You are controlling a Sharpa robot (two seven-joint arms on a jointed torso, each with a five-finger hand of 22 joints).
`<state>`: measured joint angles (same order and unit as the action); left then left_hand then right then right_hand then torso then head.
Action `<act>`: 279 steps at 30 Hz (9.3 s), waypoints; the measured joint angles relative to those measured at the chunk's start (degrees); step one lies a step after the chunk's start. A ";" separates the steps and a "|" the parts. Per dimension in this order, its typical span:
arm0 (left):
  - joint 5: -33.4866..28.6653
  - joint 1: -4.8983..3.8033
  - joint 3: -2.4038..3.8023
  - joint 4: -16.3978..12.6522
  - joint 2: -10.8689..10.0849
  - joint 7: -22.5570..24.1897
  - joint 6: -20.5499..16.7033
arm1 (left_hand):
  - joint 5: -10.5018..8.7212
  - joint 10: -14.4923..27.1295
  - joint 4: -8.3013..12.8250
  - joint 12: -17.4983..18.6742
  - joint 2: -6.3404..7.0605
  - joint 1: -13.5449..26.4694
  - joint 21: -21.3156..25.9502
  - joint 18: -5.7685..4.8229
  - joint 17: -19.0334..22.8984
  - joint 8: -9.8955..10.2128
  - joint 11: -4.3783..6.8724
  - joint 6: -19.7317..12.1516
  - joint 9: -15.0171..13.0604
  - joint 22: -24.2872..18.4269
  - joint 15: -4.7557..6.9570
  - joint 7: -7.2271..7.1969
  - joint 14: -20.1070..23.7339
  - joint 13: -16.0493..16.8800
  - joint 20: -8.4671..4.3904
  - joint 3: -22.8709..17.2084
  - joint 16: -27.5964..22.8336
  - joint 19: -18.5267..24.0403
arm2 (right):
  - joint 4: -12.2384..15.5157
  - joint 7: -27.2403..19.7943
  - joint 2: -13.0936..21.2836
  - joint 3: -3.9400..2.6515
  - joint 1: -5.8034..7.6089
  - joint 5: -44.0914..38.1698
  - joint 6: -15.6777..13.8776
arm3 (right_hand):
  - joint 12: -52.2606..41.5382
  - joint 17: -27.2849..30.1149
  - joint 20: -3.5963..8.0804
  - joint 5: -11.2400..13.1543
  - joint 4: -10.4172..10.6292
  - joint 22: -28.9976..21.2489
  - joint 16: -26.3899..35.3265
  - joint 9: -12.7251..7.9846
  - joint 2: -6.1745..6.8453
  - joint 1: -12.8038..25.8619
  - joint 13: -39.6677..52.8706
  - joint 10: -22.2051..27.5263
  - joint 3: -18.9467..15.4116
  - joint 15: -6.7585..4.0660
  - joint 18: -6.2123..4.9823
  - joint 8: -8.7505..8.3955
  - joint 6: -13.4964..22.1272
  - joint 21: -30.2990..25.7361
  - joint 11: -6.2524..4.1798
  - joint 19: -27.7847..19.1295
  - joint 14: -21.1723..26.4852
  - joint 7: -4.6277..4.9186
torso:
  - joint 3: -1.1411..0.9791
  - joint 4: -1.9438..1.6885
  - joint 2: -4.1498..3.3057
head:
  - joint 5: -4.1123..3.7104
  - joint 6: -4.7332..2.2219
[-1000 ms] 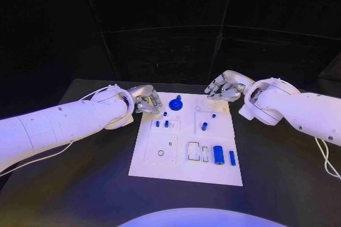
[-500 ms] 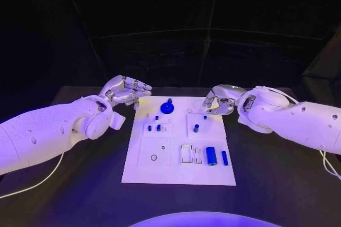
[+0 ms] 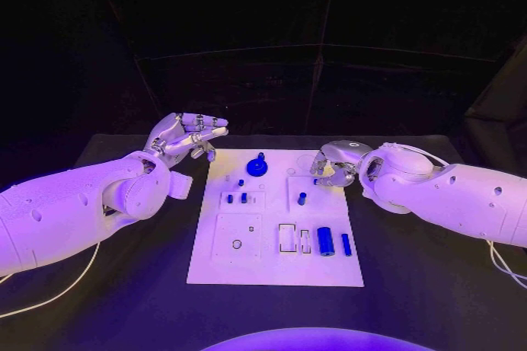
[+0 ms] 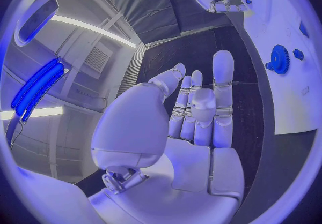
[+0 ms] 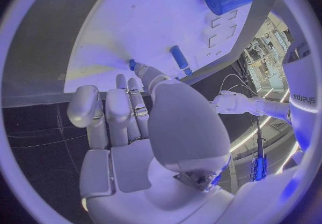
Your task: Assemble the parts on the task board
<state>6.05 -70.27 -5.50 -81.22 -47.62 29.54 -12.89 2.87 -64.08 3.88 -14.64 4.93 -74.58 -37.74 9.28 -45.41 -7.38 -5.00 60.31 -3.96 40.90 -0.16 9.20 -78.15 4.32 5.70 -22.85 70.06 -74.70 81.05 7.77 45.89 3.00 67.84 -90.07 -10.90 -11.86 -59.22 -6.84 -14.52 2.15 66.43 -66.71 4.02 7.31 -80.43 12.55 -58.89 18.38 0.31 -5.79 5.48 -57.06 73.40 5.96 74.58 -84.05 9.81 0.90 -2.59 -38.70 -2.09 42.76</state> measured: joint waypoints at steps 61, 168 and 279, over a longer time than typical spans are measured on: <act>-2.69 0.34 -0.01 1.64 -0.13 0.94 0.71 | 0.00 0.22 0.48 0.00 -0.76 -0.76 0.91 -0.02 0.92 0.01 -0.22 -0.22 0.09 -0.49 -0.06 0.21 0.76 -0.05 0.05 0.14 -0.39 0.27 | 0.55 3.61 -1.80 -0.35 -1.58 -8.12 0.47 | 1.34 -4.33 0.93 3.10 -2.91 7.13 -4.84 0.37 -0.40 -0.40 -6.34 -8.01 7.02 -0.17 0.93 0.00 -5.79 5.27 -1.46 3.99 0.14 -1.23 | -0.10 0.12 -0.02 | -0.25 0.73; -2.78 0.33 0.00 2.54 2.04 0.45 1.37 | 0.00 0.63 0.79 0.00 -0.75 -0.76 0.90 -0.04 1.05 0.04 -0.63 -0.84 0.10 -0.61 -0.27 0.81 0.96 -0.08 0.24 0.15 -0.39 0.45 | 10.24 0.16 -10.11 -1.72 -12.54 -5.57 -11.25 | 1.77 -3.32 1.61 4.50 -6.07 8.48 -5.19 0.52 -1.34 -1.04 -6.54 -11.04 11.26 -0.84 2.70 -0.38 -8.38 9.57 -1.86 7.55 0.00 -1.84 | 0.15 0.19 0.32 | 10.37 4.17; -2.79 0.35 -0.07 4.13 2.37 -1.20 3.37 | 0.00 1.03 0.95 -0.23 -0.75 -0.76 1.12 -0.04 1.09 0.05 -0.63 -1.04 0.09 -0.73 -0.47 1.02 1.16 -0.07 0.24 0.31 -0.39 0.45 | 11.61 8.14 0.73 -1.63 -3.75 -5.43 3.43 | 1.90 4.74 0.39 7.33 3.09 6.02 -3.01 0.30 -3.72 -4.30 -9.02 -6.36 -4.17 0.25 1.78 -0.17 -0.42 4.20 -1.23 3.45 0.09 -1.03 | 0.13 0.17 0.29 | 6.47 2.70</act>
<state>3.26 -69.92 -5.57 -77.09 -45.25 28.34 -9.52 2.87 -63.05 4.83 -14.86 4.17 -75.34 -36.62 9.24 -44.32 -7.34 -5.63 59.27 -3.87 40.18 -0.63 10.22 -76.98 4.24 5.94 -22.54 69.68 -74.25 92.66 15.90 46.62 1.37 64.10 -95.51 -7.47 -9.96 -54.48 -6.44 -7.19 5.23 72.44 -69.71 4.32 3.59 -84.73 3.53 -65.25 14.21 0.57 -4.01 5.30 -57.48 77.60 4.73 78.03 -83.96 8.78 1.03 -2.42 -38.41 4.38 45.46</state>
